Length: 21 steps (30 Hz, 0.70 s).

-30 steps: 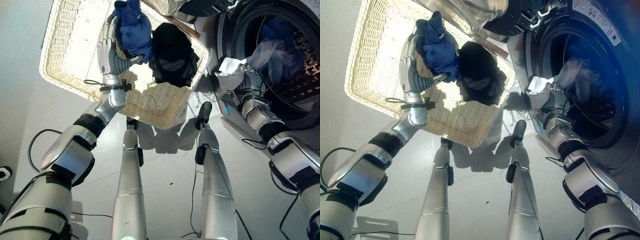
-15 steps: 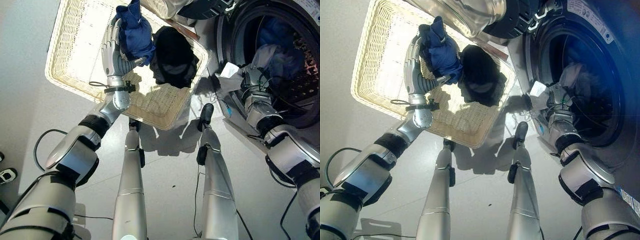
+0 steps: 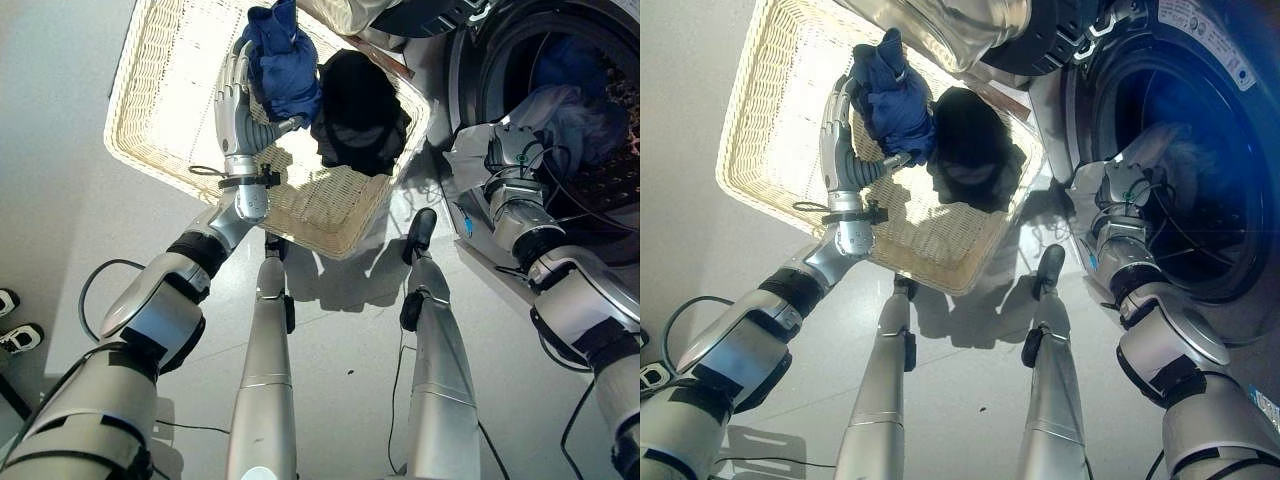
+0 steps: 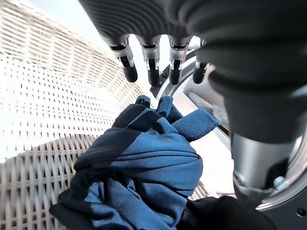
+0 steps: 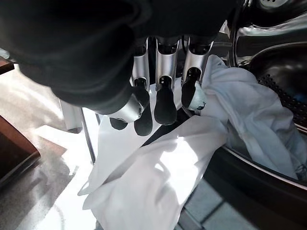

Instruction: Put the clothes into the washing machine.

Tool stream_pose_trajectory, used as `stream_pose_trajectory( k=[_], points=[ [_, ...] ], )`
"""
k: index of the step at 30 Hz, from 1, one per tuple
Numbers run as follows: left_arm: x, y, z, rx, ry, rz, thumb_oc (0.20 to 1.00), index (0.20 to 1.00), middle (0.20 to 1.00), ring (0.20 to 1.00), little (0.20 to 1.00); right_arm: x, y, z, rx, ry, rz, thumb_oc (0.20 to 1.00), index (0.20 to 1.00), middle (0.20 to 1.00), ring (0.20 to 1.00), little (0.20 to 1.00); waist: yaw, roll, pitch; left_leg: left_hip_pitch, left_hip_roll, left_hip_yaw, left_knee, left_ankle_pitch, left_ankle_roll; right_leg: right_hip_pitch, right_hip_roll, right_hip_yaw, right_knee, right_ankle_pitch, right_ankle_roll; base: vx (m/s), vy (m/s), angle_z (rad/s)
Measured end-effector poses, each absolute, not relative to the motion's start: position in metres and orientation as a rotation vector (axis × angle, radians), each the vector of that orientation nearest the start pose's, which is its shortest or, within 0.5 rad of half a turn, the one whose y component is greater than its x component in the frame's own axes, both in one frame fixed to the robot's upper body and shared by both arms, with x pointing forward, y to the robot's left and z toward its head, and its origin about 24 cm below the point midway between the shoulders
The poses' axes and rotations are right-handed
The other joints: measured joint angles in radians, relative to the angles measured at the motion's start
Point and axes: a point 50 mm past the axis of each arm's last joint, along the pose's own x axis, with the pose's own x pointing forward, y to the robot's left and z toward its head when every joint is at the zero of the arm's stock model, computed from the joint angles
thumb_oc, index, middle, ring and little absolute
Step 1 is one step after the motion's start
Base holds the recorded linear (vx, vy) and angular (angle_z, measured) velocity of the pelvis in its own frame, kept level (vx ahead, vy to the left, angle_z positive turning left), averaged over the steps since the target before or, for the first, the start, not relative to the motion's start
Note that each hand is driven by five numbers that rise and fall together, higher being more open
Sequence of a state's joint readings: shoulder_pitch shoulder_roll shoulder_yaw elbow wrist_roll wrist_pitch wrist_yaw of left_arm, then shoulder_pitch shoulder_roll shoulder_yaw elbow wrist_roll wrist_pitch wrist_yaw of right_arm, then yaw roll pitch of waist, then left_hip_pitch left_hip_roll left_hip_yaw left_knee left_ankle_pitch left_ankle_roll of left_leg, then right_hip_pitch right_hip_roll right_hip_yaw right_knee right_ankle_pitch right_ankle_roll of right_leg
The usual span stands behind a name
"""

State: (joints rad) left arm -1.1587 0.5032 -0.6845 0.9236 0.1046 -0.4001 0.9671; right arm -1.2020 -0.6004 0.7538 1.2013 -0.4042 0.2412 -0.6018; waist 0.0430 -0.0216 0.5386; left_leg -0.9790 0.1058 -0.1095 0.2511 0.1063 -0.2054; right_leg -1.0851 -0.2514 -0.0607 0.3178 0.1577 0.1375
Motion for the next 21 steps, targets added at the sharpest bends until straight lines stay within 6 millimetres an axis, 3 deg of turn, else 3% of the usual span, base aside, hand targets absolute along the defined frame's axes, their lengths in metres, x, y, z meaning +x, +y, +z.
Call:
stream_pose_trajectory(
  k=[10,11,12,13,21],
  points=[
    [0.3876,0.1499,0.2456,0.682,-0.925,0.472,1.000,1.000,1.000,1.000,1.000,0.4035,-0.2599,0.2154,-1.429,-0.142,-0.717,0.200,0.200,0.200,0.200,0.200,-0.001,0.000,0.000,-0.003,0.000,0.000,-0.002,0.000,0.000,-0.004,0.000,0.000,0.000,-0.001,0.001,0.00,0.000,0.00],
    [0.3876,0.1499,0.2456,0.682,-0.925,0.472,1.000,1.000,1.000,1.000,1.000,0.4035,-0.2596,0.2156,-1.428,-0.144,-0.717,0.310,0.310,0.310,0.310,0.310,-0.002,0.000,0.000,-0.004,0.000,0.000,-0.002,0.000,0.000,-0.004,0.000,0.000,0.000,-0.001,0.001,0.00,0.000,0.00],
    [0.3876,0.1499,0.2456,0.682,-0.925,0.471,1.000,1.000,1.000,1.000,1.000,0.4036,-0.2593,0.2156,-1.425,-0.147,-0.715,0.878,0.878,0.878,0.878,0.878,-0.002,0.000,0.000,-0.006,0.000,0.000,-0.003,0.000,0.000,-0.006,0.000,0.000,0.000,-0.002,0.001,0.00,0.000,0.00],
    [0.3875,0.1498,0.2456,0.682,-0.925,0.471,1.000,1.000,1.000,1.000,1.000,0.4036,-0.2592,0.2156,-1.419,-0.149,-0.715,1.000,1.000,1.000,1.000,1.000,-0.002,0.000,0.000,-0.007,0.000,0.000,-0.003,0.000,0.000,-0.008,0.000,0.000,0.000,-0.002,0.001,0.00,0.000,0.00],
    [0.3871,0.1491,0.2447,0.673,-0.929,0.480,1.000,1.000,1.000,1.000,1.000,0.4030,-0.2525,0.2098,-1.384,-0.239,-0.688,1.000,1.000,1.000,1.000,1.000,-0.002,0.001,0.000,-0.017,0.000,0.002,-0.005,0.000,0.000,-0.022,0.000,0.003,0.000,-0.002,0.001,0.00,0.000,0.00]
  ],
)
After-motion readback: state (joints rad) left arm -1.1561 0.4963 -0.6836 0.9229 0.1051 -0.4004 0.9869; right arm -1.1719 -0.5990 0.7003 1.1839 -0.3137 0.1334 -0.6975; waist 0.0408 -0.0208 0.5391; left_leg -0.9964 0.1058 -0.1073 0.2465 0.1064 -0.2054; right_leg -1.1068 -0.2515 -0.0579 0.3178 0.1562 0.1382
